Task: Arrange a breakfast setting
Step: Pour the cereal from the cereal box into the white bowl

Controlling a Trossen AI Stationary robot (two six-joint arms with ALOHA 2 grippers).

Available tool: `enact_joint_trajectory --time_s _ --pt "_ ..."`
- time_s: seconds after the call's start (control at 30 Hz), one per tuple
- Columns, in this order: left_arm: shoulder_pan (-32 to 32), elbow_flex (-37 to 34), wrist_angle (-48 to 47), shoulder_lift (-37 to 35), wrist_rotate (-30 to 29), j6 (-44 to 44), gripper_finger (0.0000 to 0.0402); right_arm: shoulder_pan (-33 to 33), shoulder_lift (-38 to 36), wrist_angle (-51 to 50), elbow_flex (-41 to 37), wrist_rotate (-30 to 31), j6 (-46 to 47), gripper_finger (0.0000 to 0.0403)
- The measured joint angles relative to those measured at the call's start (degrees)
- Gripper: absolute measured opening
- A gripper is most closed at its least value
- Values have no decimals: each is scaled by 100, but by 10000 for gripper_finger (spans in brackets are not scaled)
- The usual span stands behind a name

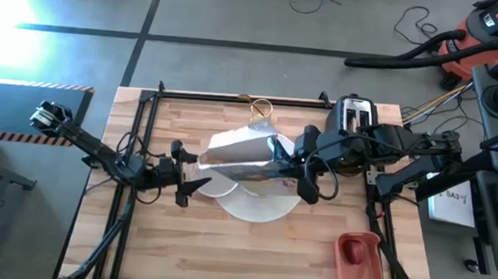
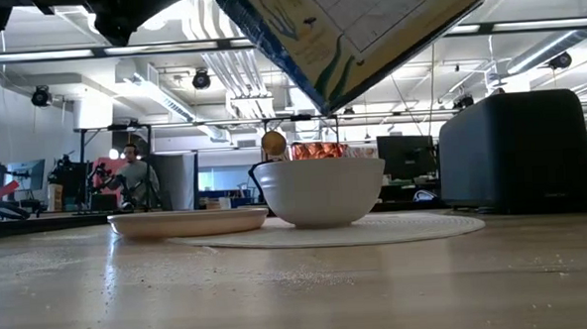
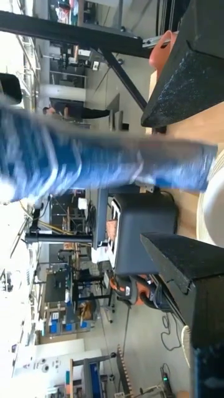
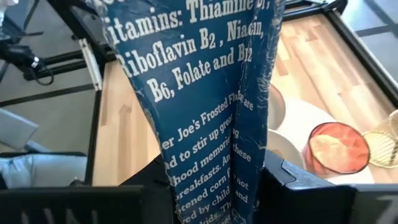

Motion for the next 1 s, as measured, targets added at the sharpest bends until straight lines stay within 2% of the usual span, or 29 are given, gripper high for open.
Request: enact_joint_trajectory --time_s 0.3,0.57,0.77,1.0 --pt "45 0 -70 -42 79 41 273 2 0 10 19 59 8 111" --pt "326 192 -66 114 856 81 273 0 20 66 -2 89 5 111" --pt "482 465 -68 376 999 280 273 4 20 101 -5 70 -3 111" --pt "738 853 -63 705 1503 537 273 4 20 101 -5 46 -65 111"
